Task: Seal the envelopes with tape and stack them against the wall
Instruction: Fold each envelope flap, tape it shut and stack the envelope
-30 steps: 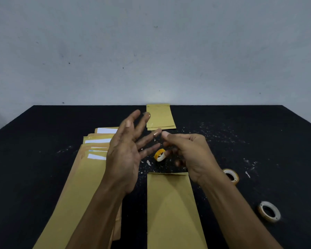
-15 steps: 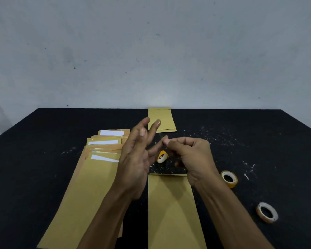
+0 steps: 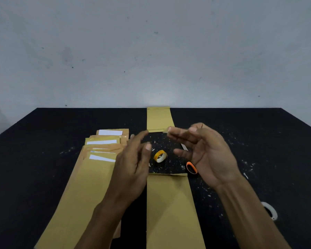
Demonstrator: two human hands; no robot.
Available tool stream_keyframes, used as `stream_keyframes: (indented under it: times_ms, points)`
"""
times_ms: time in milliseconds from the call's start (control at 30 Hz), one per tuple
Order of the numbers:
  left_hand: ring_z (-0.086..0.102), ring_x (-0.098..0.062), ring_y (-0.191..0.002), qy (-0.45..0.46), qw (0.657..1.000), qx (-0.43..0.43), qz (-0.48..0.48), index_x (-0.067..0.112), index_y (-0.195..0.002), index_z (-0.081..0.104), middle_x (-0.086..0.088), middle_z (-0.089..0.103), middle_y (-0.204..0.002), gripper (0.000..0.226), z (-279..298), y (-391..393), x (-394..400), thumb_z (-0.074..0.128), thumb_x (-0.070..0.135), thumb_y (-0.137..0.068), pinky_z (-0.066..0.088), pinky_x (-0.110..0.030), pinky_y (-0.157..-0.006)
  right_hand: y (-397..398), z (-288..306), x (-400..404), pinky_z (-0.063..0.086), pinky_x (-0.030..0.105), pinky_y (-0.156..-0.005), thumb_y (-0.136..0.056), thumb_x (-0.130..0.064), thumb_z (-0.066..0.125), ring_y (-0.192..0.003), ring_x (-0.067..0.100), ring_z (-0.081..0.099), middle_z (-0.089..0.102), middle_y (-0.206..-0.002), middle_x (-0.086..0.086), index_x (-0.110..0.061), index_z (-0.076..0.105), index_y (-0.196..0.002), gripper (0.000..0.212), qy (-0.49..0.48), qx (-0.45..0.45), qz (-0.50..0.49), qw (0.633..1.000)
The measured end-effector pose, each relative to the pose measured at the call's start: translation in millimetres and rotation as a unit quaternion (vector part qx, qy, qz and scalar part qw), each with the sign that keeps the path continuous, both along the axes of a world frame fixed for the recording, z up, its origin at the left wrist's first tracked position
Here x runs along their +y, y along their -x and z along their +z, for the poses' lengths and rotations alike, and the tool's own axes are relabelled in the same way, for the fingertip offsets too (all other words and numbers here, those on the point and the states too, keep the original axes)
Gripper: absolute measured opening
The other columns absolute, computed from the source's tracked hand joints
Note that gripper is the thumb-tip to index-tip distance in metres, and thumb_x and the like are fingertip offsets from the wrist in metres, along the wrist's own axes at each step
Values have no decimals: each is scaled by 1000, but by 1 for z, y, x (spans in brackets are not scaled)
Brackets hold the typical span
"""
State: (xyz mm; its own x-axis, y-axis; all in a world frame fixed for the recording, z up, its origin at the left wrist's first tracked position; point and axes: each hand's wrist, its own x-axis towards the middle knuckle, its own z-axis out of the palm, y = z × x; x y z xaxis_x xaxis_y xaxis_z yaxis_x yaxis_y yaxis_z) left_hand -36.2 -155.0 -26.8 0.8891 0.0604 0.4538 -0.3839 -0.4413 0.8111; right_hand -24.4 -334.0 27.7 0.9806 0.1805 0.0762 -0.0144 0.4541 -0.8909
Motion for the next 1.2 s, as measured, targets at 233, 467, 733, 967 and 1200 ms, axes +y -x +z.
stream_keyframes:
  times_ms: [233, 467, 733, 967, 1200]
  points:
    - [71, -26, -97, 289, 933, 192, -97, 8, -97, 75, -15, 75, -99, 34, 26, 1, -5, 53, 32, -93, 52, -39, -78, 0, -9, -11, 57, 29, -59, -83, -15, 53, -95, 32, 71, 72, -104, 27, -15, 48, -76, 9, 19, -20, 49, 998]
    - [66, -15, -83, 259, 936, 204, -126, 0, -87, 75, -15, 74, -91, 38, 20, 0, -5, 74, 33, -67, 49, -30, -67, -1, -19, -14, 55, 29, -57, -83, -12, 54, -92, 32, 72, 73, -101, 27, -15, 50, -76, 8, 53, -19, 51, 997]
    - [55, -17, -62, 212, 949, 230, -33, -5, -78, 72, -15, 65, -68, 14, 2, -3, -6, 72, 7, -85, 41, -22, -49, -2, -24, -18, 47, 27, -44, -96, -1, 53, -69, 29, 74, 77, -97, 16, -6, 57, -75, 22, 258, 86, 35, 962]
    - [58, -16, -51, 161, 954, 253, 8, -2, -74, 70, -24, 68, -71, 14, -15, -7, -10, 72, 7, -85, 38, -22, -42, -10, -42, -13, 40, 24, -38, -90, 3, 59, -59, 27, 71, 75, -94, 18, 3, 65, -81, 11, 332, 130, 7, 934]
    - [61, -14, -46, 126, 955, 265, 51, 1, -68, 71, -15, 69, -60, 14, -27, -6, -13, 71, 4, -81, 39, -18, -44, -11, -59, -7, 39, 21, -34, -89, 2, 60, -52, 24, 68, 71, -97, 29, 4, 63, -83, 6, 348, 161, -8, 923]
